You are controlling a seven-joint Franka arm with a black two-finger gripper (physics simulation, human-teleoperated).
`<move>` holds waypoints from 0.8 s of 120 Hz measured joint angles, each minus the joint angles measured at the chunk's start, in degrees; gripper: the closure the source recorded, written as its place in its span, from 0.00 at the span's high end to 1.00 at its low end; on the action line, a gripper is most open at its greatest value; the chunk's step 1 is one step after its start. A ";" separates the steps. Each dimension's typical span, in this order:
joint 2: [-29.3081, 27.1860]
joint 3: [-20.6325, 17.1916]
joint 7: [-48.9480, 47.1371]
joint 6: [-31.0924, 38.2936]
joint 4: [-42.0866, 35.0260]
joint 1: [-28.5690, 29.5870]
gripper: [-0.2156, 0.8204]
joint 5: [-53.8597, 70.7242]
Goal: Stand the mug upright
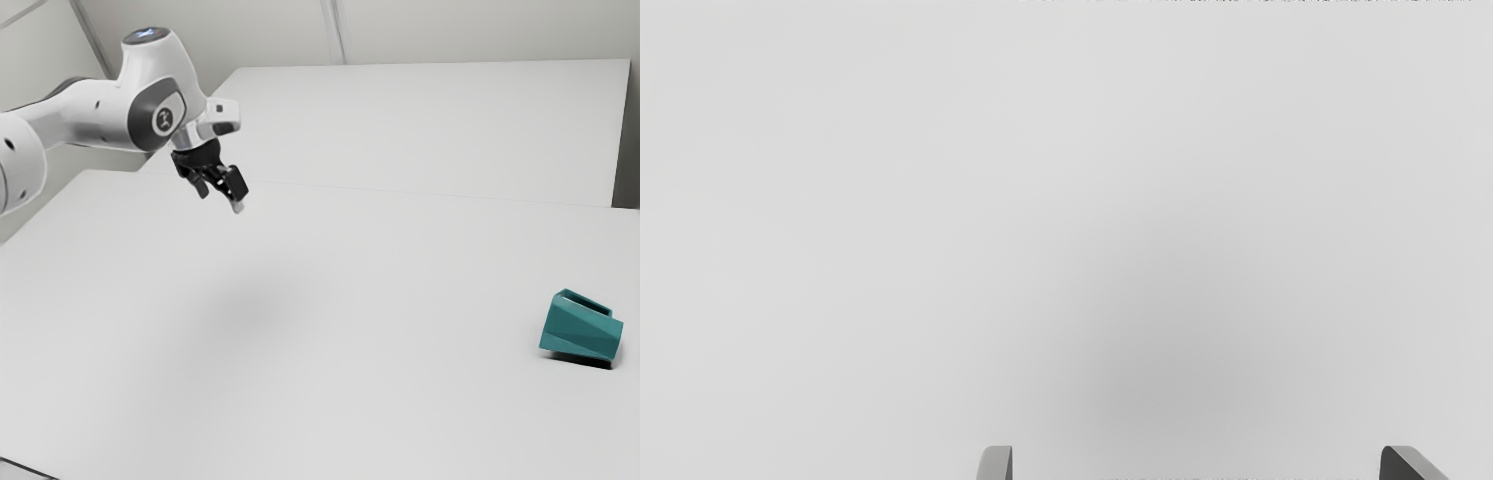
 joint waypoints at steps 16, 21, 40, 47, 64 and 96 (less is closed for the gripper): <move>-4.57 0.06 -0.25 0.77 -3.30 -2.18 0.79 -0.64; -5.69 0.16 -0.61 1.17 -4.17 -3.08 0.79 -1.57; -7.32 -0.23 -1.91 3.59 -7.91 -7.75 0.79 -7.58; -7.17 -0.21 -2.32 4.24 -8.54 -10.91 0.79 -10.49; -6.34 -0.31 -3.16 5.93 -9.65 -18.25 0.79 -16.56; -3.82 -0.74 -4.32 10.32 -12.70 -27.16 0.79 -24.17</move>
